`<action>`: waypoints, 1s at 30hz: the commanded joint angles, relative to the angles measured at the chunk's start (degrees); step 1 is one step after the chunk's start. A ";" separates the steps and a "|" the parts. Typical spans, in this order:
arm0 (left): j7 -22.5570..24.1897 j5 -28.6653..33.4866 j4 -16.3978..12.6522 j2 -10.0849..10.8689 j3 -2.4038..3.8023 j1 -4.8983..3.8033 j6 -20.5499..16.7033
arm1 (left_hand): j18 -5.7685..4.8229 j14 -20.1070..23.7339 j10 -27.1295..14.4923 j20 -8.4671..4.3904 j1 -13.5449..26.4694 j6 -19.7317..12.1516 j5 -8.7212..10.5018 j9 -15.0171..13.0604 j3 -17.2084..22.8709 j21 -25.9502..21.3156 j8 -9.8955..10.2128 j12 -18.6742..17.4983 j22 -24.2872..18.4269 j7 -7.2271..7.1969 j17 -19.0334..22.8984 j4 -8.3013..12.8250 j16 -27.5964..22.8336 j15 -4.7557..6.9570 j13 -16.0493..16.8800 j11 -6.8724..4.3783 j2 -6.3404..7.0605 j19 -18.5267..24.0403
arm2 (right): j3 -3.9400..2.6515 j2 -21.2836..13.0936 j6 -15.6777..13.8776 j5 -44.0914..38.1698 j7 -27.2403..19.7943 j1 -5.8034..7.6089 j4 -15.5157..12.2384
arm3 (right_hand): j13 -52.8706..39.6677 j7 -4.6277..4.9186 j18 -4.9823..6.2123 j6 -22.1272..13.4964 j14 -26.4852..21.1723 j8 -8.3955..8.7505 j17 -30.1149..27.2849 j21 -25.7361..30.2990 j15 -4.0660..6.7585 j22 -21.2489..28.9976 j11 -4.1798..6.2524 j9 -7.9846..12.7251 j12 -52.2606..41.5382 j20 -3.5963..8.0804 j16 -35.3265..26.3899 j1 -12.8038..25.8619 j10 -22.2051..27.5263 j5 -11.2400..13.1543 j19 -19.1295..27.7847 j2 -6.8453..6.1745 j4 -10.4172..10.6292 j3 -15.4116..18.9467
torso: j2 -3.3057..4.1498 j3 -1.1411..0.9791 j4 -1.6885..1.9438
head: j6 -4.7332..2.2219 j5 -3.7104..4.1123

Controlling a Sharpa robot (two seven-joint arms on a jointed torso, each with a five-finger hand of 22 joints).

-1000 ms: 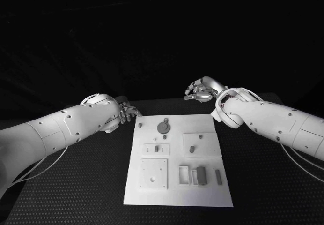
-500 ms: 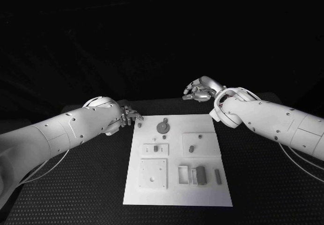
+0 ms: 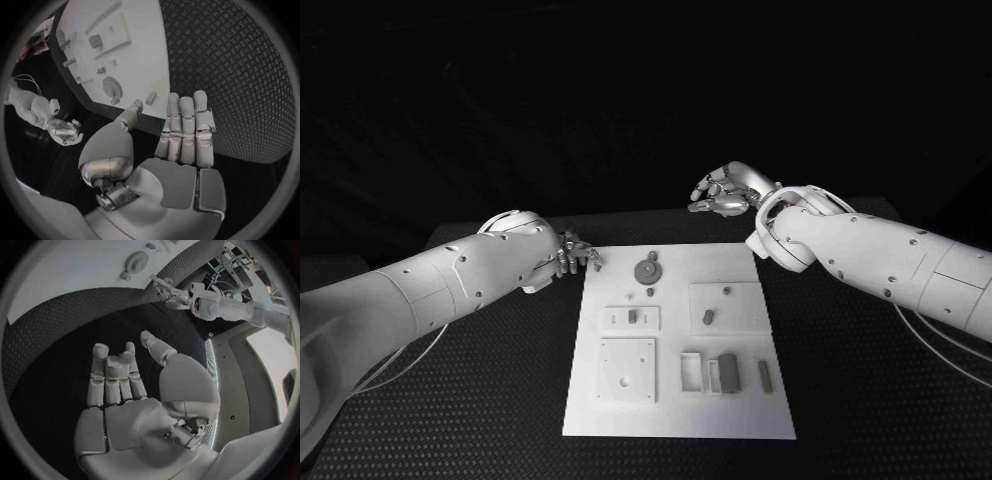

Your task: Assemble the parts on the task board

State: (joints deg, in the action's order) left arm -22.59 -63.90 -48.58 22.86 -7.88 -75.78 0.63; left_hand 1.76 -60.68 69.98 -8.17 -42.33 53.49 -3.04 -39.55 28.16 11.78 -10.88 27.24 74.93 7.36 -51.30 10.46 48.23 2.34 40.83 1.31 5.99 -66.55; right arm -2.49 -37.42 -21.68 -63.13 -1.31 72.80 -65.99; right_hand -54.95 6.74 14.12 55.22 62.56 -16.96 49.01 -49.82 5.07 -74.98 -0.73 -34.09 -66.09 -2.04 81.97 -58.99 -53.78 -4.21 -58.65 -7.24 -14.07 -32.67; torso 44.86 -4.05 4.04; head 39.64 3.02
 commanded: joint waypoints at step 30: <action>2.55 0.58 0.33 -1.01 0.02 0.12 1.78 | 0.65 0.25 0.33 0.19 -3.90 1.46 0.07 1.53 -0.37 -0.23 -1.05 0.65 1.23 -0.25 1.30 3.93 1.28 0.09 -0.47 -0.52 -5.52 -0.35 | -0.03 0.08 0.87 0.10 -0.62 -0.03 -0.11 | 0.09 0.29 0.88 0.01 -0.37 0.22 -0.08 0.29 0.09 -0.86 -0.09 0.07 -0.11 -0.08 -0.12 0.11 0.39 -0.33 0.35 0.38 -0.11 0.16 | 0.00 -0.04 -0.03 | 0.18 0.40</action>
State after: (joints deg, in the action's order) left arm -20.97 -63.73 -48.30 22.03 -7.87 -75.68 1.66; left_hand 1.80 -60.69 70.19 -8.16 -46.06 54.56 -3.04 -38.07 27.79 11.80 -11.64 27.68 74.92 7.15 -50.03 14.18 49.21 2.35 40.41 1.10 0.63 -66.55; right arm -2.49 -37.38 -21.52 -63.13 -1.35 72.80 -66.02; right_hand -54.90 6.65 14.12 55.20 62.55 -16.96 49.01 -49.82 5.06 -74.98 -0.73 -34.09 -66.09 -2.04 81.97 -58.99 -53.78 -4.21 -58.64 -7.24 -14.07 -32.67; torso 44.80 -4.11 4.03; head 39.81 3.36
